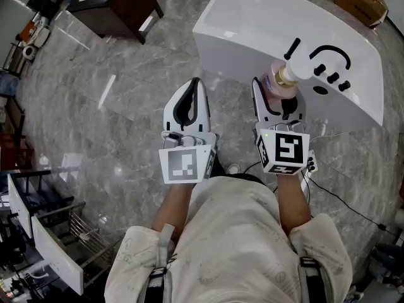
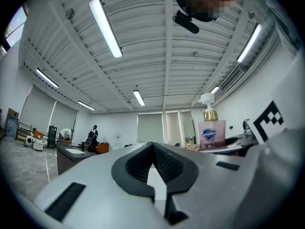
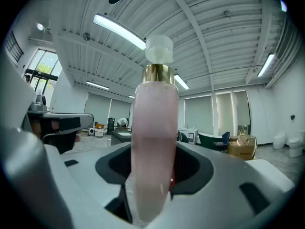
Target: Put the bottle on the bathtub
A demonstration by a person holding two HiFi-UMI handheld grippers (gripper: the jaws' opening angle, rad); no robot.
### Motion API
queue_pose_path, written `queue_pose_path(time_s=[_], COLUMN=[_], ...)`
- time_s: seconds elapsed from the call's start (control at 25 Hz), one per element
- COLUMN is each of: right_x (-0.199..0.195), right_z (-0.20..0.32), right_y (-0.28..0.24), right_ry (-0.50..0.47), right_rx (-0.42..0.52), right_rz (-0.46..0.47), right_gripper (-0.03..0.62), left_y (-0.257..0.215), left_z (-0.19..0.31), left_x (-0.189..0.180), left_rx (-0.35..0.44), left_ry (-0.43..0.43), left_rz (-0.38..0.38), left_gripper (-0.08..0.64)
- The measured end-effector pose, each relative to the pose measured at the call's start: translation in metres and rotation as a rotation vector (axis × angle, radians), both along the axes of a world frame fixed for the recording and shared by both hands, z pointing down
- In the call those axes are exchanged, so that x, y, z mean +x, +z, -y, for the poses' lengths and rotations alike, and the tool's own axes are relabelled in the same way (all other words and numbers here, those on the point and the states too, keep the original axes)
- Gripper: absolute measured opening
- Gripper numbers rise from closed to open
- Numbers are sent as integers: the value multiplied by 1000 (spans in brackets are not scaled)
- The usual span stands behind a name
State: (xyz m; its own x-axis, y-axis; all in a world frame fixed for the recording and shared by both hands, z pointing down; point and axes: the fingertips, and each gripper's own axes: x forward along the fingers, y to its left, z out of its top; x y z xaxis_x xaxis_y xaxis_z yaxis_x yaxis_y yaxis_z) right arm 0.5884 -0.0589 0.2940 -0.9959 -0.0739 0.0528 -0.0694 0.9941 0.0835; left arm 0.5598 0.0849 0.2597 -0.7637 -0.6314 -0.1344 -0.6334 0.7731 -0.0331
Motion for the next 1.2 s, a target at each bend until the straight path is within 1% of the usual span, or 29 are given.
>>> queue_pose_path(time_s=[0.28,0.52,0.76,0.88,1.0,1.2], right_x=[0,-4,-20,-34,-56,-105], right_z=[0,0,-7,-13,-22,-41], right_y=[3,8,14,19,23,31], right_ry=[12,7,-24,-42,-74,-106], right_rx=[-3,2,-48,-63,-99,-75], right_rz=[-18,-30,-42,-46,-37,-56], right_gripper=[213,213,215,215,215,215], left_y=[-2,2,8,14,19,29], left_z=[-5,-5,-15,-22,-32,-57], left_x=[0,-5,-19,-32,-52,-98], left_rx=[-14,-25,-38,-43,-39,-52], left_ry=[-2,-15,-33,-51,-69,-124], left_rz=[4,-10,-23,-40,-48,-66], left_gripper=[3,3,3,3,3,3])
